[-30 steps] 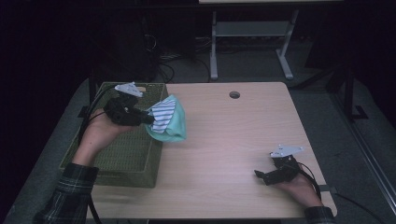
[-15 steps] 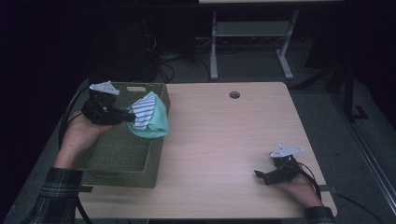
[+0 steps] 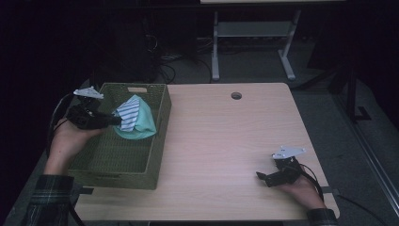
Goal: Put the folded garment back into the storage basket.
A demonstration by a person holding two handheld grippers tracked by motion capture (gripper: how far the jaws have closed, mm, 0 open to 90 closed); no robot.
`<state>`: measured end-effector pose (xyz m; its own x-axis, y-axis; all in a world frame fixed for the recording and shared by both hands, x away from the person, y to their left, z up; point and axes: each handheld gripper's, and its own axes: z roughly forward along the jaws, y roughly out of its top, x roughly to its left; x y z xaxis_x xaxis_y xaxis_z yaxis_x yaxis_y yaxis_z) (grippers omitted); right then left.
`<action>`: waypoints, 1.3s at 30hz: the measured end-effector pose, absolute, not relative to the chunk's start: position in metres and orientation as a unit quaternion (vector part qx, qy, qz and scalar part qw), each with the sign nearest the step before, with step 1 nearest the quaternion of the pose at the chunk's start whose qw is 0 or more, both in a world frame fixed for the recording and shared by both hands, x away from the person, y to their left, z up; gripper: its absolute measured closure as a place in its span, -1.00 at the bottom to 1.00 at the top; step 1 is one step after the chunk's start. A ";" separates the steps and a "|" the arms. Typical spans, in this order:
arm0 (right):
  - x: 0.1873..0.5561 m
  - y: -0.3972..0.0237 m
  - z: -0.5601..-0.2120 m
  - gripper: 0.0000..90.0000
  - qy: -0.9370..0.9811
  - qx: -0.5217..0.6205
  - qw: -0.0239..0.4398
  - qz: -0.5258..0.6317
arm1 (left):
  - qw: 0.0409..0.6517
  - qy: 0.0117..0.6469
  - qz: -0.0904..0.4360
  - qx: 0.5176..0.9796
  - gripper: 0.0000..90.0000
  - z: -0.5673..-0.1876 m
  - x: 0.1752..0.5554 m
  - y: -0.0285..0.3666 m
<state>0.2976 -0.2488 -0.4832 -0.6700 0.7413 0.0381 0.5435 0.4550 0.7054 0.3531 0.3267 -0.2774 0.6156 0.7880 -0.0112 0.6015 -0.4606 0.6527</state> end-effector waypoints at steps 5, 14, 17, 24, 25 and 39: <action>0.298 -0.249 -0.483 -0.95 0.842 0.382 0.139 0.356 | 0.314 0.430 0.141 0.835 0.76 -0.293 0.356 0.335; 0.298 -0.249 -0.483 -0.95 0.842 0.382 0.139 0.356 | 0.297 0.455 0.137 0.828 0.76 -0.319 0.361 0.346; 0.298 -0.249 -0.483 -0.95 0.842 0.382 0.139 0.356 | 0.293 0.461 0.136 0.827 0.76 -0.326 0.361 0.349; 0.298 -0.249 -0.483 -0.95 0.842 0.382 0.139 0.356 | 0.279 0.464 0.134 0.830 0.76 -0.344 0.365 0.349; 0.298 -0.249 -0.483 -0.95 0.842 0.382 0.139 0.356 | 0.277 0.464 0.133 0.831 0.76 -0.346 0.366 0.348; 0.298 -0.249 -0.483 -0.95 0.842 0.381 0.139 0.356 | 0.243 0.465 0.103 0.845 0.73 -0.384 0.381 0.343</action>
